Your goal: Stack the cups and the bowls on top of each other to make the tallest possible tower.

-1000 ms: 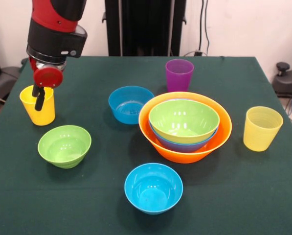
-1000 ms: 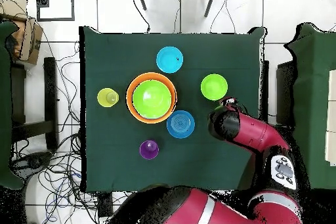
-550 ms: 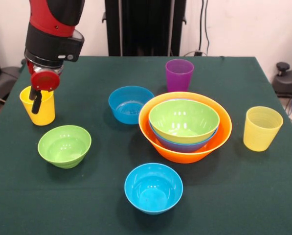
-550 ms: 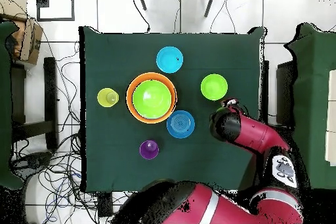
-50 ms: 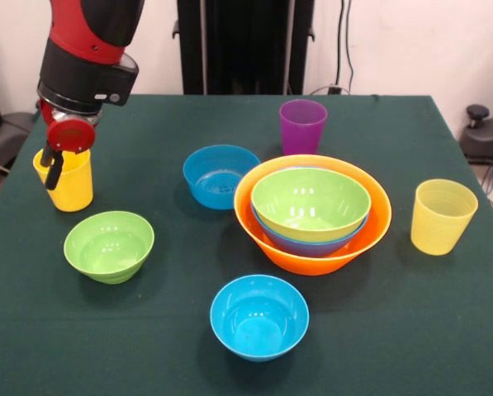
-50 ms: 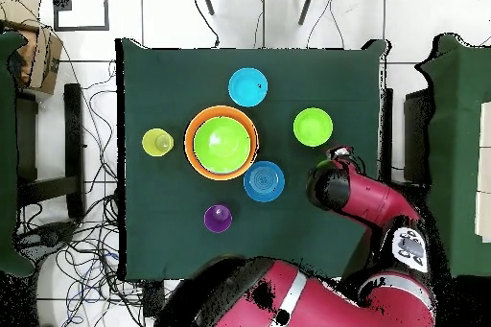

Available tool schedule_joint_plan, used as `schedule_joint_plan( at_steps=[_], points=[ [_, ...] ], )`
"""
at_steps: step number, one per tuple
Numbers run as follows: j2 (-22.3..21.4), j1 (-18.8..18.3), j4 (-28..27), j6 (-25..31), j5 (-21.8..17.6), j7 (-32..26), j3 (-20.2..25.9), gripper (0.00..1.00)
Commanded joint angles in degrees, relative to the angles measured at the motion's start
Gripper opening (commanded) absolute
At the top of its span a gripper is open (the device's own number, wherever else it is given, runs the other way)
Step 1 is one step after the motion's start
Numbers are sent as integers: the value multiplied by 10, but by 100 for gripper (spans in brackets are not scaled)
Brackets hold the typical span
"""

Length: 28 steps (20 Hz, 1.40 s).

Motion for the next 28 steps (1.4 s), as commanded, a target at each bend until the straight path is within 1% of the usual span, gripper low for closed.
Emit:
schedule_joint_plan(
  at_steps=[1,8,13,17,19,25,28],
  points=[
    [19,19,-17,-33,25,66,24,100],
    [27,30,-6,-57,41,74,18,100],
    [29,30,6,-73,51,78,22,100],
    [8,6,28,-57,49,72,61,100],
    [1,-1,36,-46,50,70,74,100],
    [-14,-17,50,-17,54,62,101,100],
    [-14,-15,52,-11,60,63,100,100]
  ],
)
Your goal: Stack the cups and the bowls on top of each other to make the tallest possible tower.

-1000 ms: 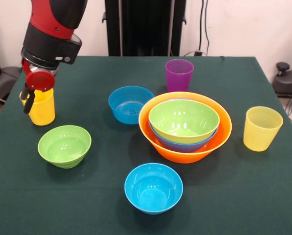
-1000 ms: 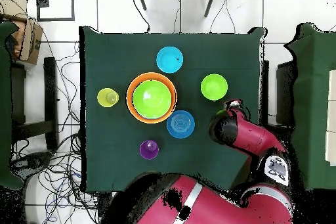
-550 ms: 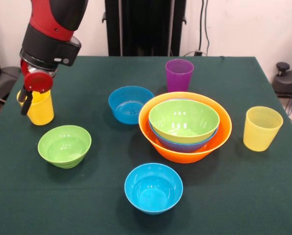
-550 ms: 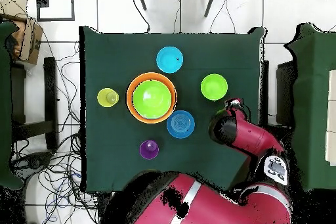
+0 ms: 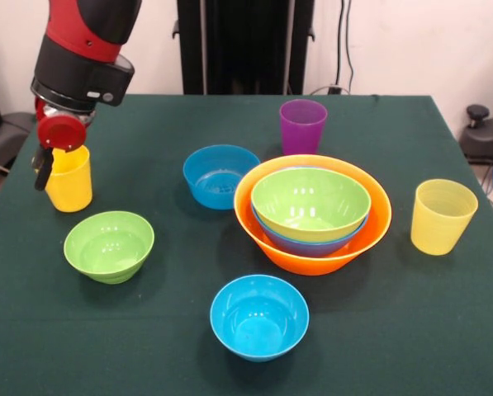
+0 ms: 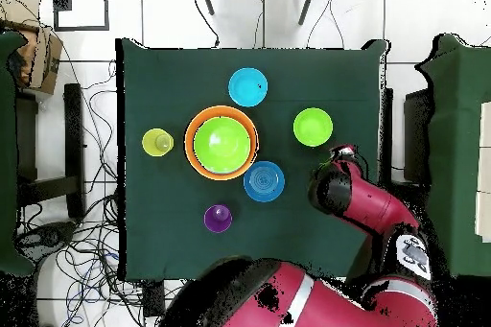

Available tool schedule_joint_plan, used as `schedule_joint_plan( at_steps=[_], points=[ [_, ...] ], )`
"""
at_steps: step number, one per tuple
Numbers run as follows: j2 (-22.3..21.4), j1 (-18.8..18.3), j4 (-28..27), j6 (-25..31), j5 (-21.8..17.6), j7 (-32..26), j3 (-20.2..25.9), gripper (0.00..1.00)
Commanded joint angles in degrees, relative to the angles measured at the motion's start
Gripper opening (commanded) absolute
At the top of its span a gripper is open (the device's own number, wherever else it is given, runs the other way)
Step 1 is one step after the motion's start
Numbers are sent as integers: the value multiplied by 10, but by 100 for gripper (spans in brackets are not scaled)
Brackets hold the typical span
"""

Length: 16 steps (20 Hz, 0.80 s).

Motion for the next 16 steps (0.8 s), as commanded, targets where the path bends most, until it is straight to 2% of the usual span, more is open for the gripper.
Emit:
schedule_joint_plan(
  at_steps=[1,8,16],
  points=[
    [-7,-5,27,47,27,62,94,100],
    [-14,-12,34,62,41,61,105,100],
    [-2,-18,31,38,53,65,116,100]
  ],
)
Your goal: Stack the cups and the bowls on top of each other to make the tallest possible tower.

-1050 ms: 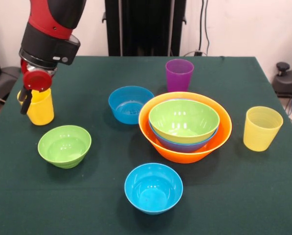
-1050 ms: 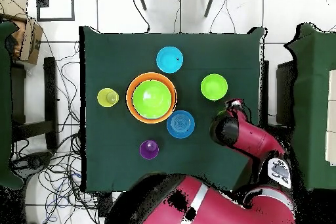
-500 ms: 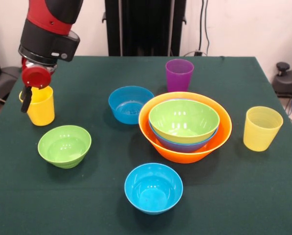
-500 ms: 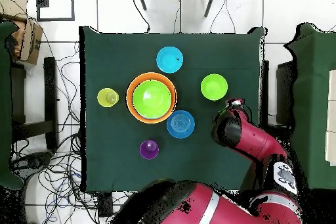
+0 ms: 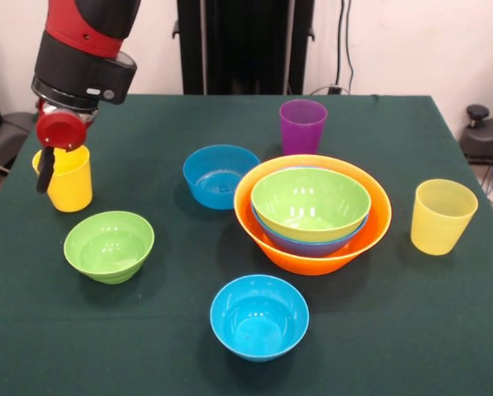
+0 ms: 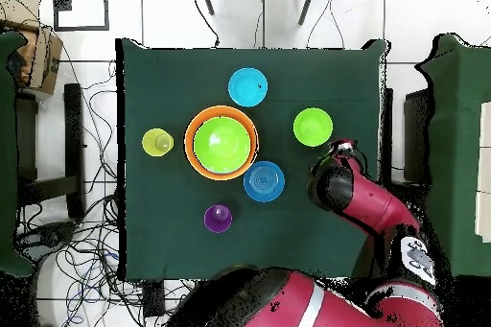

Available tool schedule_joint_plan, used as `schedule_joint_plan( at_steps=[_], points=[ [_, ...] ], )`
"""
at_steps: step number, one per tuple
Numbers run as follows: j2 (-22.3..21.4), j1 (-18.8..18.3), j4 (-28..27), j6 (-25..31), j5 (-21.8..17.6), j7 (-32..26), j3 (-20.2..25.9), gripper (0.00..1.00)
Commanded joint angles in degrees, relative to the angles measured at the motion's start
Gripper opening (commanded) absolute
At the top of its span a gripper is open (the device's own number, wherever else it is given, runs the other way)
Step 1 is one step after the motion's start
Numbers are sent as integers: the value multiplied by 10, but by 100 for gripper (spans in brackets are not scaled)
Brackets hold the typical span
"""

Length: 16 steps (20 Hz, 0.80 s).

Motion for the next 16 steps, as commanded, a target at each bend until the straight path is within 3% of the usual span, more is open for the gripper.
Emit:
schedule_joint_plan(
  at_steps=[1,9,16],
  points=[
    [14,-14,26,31,25,70,100,100],
    [2,-53,56,44,35,69,152,100],
    [-13,-46,69,86,54,64,145,100]
  ],
)
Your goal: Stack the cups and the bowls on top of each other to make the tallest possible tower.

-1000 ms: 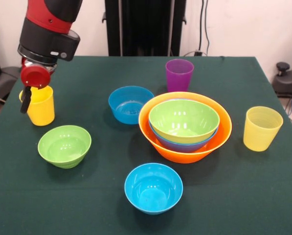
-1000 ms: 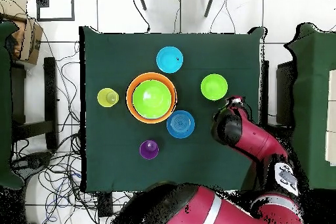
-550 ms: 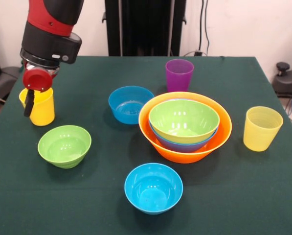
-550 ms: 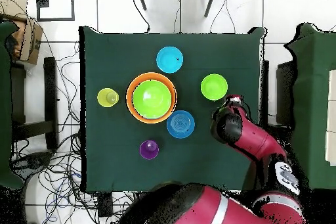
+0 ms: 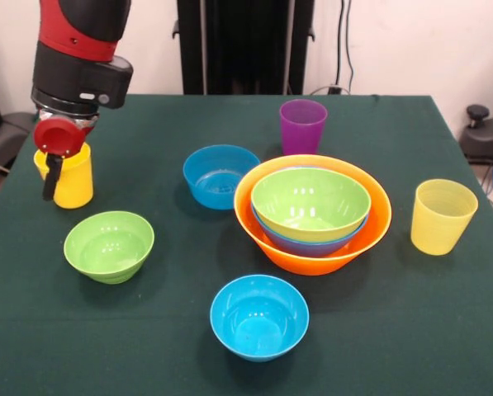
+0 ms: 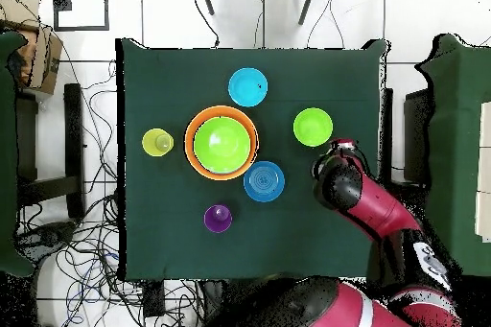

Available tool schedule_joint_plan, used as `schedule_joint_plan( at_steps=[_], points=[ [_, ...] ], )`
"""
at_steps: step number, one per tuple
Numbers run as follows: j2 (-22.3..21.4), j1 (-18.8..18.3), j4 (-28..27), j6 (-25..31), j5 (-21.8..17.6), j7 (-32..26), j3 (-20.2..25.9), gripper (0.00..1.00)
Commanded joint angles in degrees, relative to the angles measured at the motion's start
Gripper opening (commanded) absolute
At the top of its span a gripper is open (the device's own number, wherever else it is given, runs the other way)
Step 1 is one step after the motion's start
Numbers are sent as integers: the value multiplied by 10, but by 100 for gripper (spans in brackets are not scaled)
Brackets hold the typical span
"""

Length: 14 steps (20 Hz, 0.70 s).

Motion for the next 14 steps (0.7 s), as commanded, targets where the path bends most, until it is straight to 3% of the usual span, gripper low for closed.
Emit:
schedule_joint_plan(
  at_steps=[1,8,14],
  points=[
    [-2,12,39,94,27,62,74,100],
    [-19,27,42,128,45,58,57,100],
    [-68,54,31,221,51,48,17,100]
  ],
)
